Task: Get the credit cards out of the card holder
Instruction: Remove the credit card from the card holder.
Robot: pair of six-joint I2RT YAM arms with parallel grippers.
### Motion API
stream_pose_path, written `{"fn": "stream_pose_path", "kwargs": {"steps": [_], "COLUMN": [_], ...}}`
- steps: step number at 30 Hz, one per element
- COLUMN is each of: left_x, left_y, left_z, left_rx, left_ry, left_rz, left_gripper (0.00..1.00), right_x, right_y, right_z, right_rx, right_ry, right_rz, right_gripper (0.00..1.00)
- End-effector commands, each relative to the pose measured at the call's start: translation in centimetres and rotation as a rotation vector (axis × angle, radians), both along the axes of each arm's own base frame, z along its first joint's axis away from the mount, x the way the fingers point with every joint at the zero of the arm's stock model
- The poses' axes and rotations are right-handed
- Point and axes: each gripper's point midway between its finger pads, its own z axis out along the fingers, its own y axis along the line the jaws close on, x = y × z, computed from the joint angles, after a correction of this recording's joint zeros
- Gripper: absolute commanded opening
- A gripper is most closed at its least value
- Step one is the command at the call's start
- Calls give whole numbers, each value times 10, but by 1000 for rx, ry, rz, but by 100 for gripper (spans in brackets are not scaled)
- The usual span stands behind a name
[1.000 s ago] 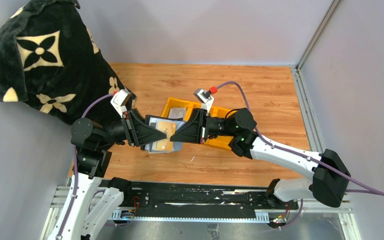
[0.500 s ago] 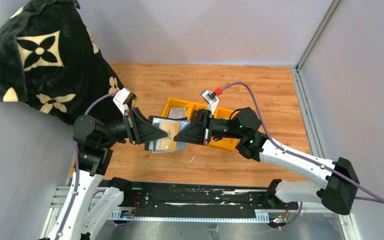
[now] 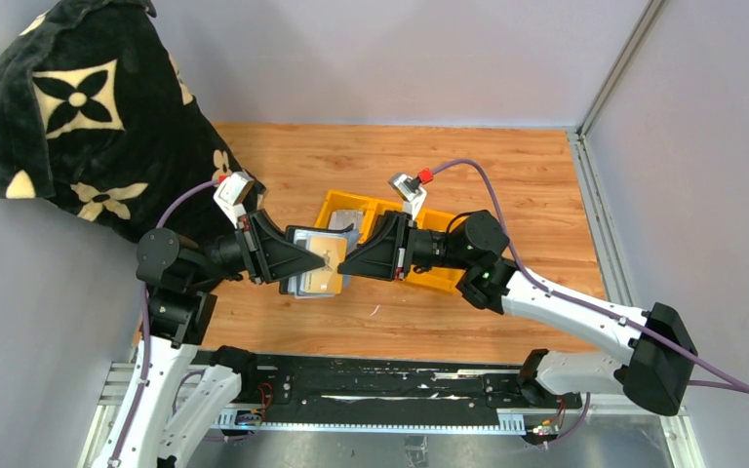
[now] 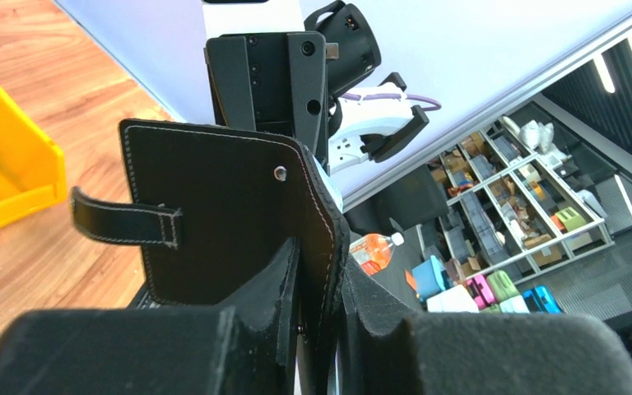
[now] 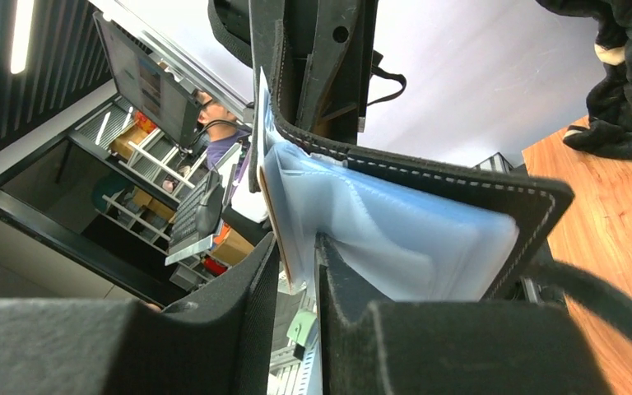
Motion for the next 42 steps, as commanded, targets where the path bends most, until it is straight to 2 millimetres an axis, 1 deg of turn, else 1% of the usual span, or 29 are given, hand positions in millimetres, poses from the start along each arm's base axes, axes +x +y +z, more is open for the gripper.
{"fn": "stream_pose_path", "kwargs": {"steps": [1,3,6,8,9,13,15,20,24,29,31,32,33,34,35,38,40,42], "left_x": [-15,-14,-13,-11,-11,-10,-11,-11,-11,-11,-11,-10,-10,-9,-9,-10,-11,-11], "left_y": [2,2,2,2,2,2,2,2,2,2,2,2,2,2,2,2,2,2], "left_z": [14,13,12,11,10,9,10,13,14,14,16,16,16,16,15,16,16,15], "left_rx": [-2,1,5,9,11,14,14,13,13,12,9,9,9,9,8,9,9,11], "left_ry": [-86,-83,-84,-82,-81,-80,-83,-88,-88,-86,-87,-85,-84,-81,-81,-83,-87,-84], "left_rz": [-22,-22,-15,-8,-5,-4,-5,-4,-5,-4,-2,0,0,1,3,0,-1,0], "left_gripper": [13,13,13,12,12,12,12,11,11,10,10,10,10,10,10,10,10,10], "right_x": [11,11,12,14,15,16,17,20,19,15,13,13,13,14,14,17,17,15], "right_y": [-2,-2,-2,-1,0,0,-1,-9,-11,-14,-20,-20,-19,-17,-15,-12,-11,-12], "right_z": [8,10,16,19,18,19,16,9,2,1,4,5,5,7,7,5,6,11], "right_rx": [33,44,69,71,69,75,64,48,37,44,88,93,90,90,85,76,75,92], "right_ry": [10,24,28,28,34,36,40,40,48,50,48,46,46,45,47,53,55,43], "right_rz": [-45,-47,-45,-47,-50,-60,-67,-97,-99,-84,-94,-93,-91,-86,-83,-85,-89,-81], "right_gripper": [23,24,32,33,30,6,0,0,0,0,0,1,6,15,18,26,34,41]}}
